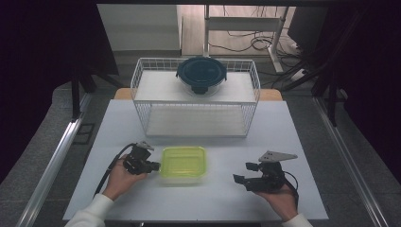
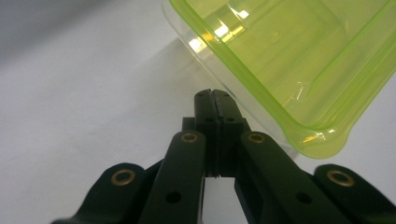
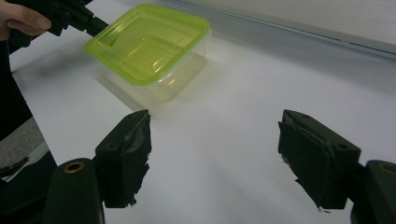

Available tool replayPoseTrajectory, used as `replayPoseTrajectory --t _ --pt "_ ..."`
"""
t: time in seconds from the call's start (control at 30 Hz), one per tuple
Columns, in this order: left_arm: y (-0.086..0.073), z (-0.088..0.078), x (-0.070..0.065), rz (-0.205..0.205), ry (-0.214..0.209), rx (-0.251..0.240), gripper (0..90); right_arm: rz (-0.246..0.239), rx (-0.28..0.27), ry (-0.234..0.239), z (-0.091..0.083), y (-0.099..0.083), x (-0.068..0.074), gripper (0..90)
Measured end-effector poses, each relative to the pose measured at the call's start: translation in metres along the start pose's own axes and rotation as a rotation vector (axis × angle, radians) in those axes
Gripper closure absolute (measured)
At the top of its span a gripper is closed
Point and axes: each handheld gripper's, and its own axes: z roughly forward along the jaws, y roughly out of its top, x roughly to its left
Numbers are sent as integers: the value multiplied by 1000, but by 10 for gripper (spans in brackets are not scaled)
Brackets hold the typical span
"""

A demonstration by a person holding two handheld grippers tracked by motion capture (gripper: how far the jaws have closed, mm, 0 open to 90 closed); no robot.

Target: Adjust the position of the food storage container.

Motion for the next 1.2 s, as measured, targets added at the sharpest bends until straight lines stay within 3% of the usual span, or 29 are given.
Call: replayPoseTrajectory --t 0.2,0.53,0.77,0.93,1.2 --pt "6 6 -6 1 -16 -5 900 -2 4 -1 1 0 0 253" --pt "21 20 -17 47 -30 18 900 8 5 -5 1 -1 -1 252" --pt "22 19 -14 43 -31 12 900 5 4 -9 0 -1 -2 250" --pt "17 9 -6 23 -1 -18 900 6 1 -11 1 -1 -2 249" --pt "0 -30 -3 -26 4 -144 900 13 7 -18 1 -2 -3 249"
